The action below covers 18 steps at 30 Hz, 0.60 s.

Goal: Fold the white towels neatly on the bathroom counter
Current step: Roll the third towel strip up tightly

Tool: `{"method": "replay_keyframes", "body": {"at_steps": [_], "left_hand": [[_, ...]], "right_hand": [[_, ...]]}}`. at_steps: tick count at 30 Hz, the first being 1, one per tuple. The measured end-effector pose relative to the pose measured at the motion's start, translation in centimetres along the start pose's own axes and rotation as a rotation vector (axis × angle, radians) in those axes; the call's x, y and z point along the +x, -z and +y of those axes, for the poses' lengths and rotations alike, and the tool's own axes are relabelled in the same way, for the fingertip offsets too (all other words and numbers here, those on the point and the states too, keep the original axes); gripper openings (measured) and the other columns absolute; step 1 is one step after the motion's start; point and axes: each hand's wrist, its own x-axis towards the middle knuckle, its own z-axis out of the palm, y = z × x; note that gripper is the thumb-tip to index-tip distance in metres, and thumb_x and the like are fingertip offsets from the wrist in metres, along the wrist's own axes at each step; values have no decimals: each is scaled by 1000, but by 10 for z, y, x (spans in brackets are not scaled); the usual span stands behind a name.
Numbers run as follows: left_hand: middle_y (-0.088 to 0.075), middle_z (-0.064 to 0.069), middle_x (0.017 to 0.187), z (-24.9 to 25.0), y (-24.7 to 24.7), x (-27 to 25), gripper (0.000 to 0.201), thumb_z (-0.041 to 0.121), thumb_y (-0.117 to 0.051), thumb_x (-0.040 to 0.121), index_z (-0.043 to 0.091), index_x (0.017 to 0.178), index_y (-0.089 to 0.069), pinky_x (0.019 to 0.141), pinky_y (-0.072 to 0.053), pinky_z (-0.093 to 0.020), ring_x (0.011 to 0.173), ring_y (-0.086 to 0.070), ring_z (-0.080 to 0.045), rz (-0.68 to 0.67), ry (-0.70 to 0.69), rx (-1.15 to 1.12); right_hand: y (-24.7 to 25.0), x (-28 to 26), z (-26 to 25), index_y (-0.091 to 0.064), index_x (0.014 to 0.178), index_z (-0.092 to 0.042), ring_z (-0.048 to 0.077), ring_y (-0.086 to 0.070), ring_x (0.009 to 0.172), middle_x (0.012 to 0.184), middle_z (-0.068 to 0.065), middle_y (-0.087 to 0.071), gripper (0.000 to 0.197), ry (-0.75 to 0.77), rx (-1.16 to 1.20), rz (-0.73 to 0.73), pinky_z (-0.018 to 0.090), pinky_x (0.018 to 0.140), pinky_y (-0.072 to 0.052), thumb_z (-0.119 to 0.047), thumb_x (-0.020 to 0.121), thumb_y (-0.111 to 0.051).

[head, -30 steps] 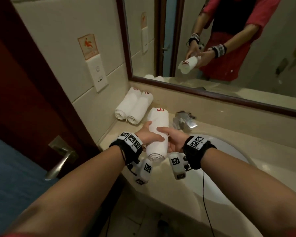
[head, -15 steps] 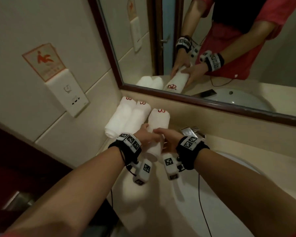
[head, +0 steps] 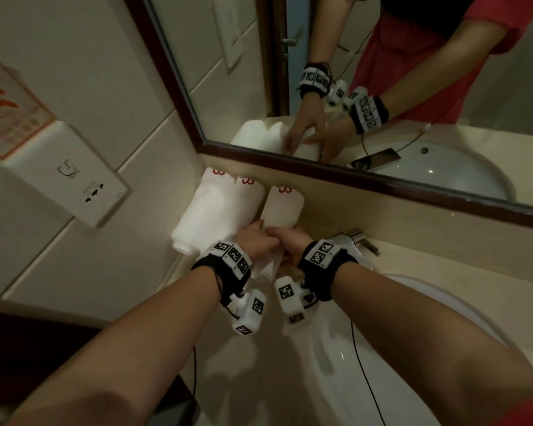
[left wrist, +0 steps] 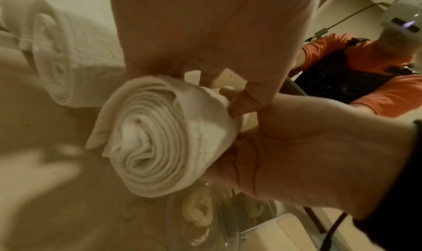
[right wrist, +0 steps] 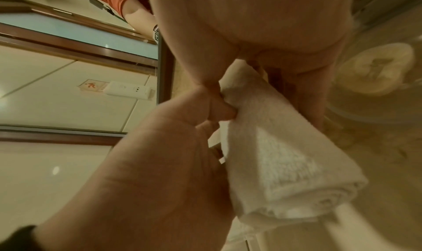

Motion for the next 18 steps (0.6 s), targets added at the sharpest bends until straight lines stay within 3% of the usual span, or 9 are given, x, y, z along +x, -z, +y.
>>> {"method": "replay_keyframes", "body": {"at_steps": [2, 6, 9, 11, 14, 18], "left_hand": [[-45, -12, 143, -3, -1, 5, 90, 58, -50, 64, 28, 148, -32, 105, -42, -41, 126, -48, -35, 28, -1, 46], [-54, -13, 132, -6, 3, 2, 66, 46, -50, 84, 20, 142, -33, 99, -46, -41, 116, -56, -35, 84, -72, 86], [-56, -16, 128, -10, 5, 1, 52, 43, -40, 91, 23, 139, -37, 97, -46, -43, 113, -56, -37, 159, -107, 136], [-54, -18, 126, -14, 7, 1, 57, 47, -34, 84, 24, 136, -41, 97, -45, -46, 112, -54, -39, 182, -135, 183], [-54, -13, 122, -23, 6, 7, 70, 52, -40, 68, 25, 133, -43, 92, -48, -45, 110, -53, -38, 156, -163, 273], [-53, -12, 126, -27, 7, 6, 75, 55, -44, 69, 24, 137, -40, 93, -45, -43, 111, -50, -37, 155, -211, 336]], "right_hand": [[-4, 4, 1, -54, 120, -7, 37, -66, 92, 107, 20, -67, 45, -7, 10, -2, 50, 77, -57, -31, 85, -70], [-14, 13, 2, -54, 118, -10, 38, -64, 97, 110, 19, -65, 40, 21, 5, 9, 55, 82, -55, -29, 86, -69], [-23, 16, 1, -55, 118, -9, 38, -65, 95, 109, 19, -66, 40, 53, 14, 12, 54, 79, -56, -25, 85, -70], [-30, 21, 0, -54, 121, -10, 39, -64, 97, 110, 20, -65, 43, 58, 18, -4, 56, 78, -55, -26, 85, -70], [-35, 28, -1, -59, 110, -7, 41, -64, 99, 112, 24, -64, 30, 86, -47, -26, 61, 84, -52, -25, 88, -67], [-30, 28, -2, -55, 124, -4, 33, -63, 94, 109, 18, -63, 40, 126, -174, -40, 52, 88, -54, -27, 91, -61]]}}
